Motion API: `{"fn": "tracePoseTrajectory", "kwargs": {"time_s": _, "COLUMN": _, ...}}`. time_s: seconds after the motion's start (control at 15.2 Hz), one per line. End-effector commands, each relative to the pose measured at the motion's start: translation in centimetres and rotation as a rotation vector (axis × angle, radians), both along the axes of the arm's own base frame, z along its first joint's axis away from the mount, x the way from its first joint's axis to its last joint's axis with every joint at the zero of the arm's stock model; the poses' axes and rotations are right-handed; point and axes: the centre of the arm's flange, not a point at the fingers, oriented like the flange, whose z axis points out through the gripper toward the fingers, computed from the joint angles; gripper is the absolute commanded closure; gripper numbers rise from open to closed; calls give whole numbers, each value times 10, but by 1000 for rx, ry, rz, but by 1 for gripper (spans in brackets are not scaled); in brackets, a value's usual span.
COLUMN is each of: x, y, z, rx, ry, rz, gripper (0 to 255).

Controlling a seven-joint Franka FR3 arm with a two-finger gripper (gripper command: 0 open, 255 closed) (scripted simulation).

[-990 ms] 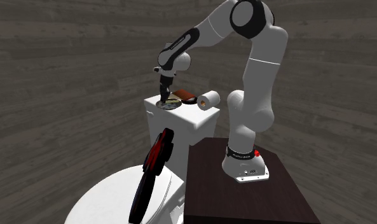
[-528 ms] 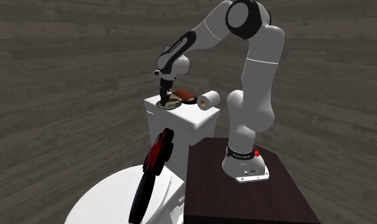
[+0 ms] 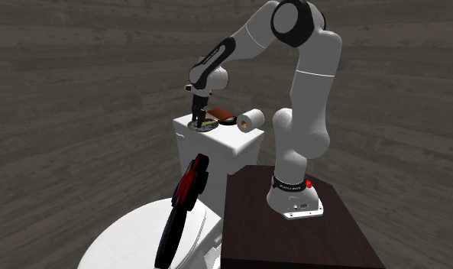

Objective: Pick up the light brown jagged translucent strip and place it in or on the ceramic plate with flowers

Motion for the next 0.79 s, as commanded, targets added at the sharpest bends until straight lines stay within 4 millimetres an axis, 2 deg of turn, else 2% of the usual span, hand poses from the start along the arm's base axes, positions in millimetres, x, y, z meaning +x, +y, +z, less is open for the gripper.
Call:
{"fn": "tracePoseTrajectory", "kwargs": {"time_s": 0.0, "x": 0, "y": 0, "z": 0, "rx": 0, "ry": 0, "rz": 0, "gripper": 0}}
{"fn": "tracePoseTrajectory", "kwargs": {"time_s": 0.26, "x": -11, "y": -3, "z": 49, "rx": 0, "ry": 0, "rz": 0, "gripper": 0}}
{"fn": "tracePoseTrajectory", "kwargs": {"time_s": 0.73, "x": -11, "y": -3, "z": 49, "rx": 0, "ry": 0, "rz": 0, "gripper": 0}}
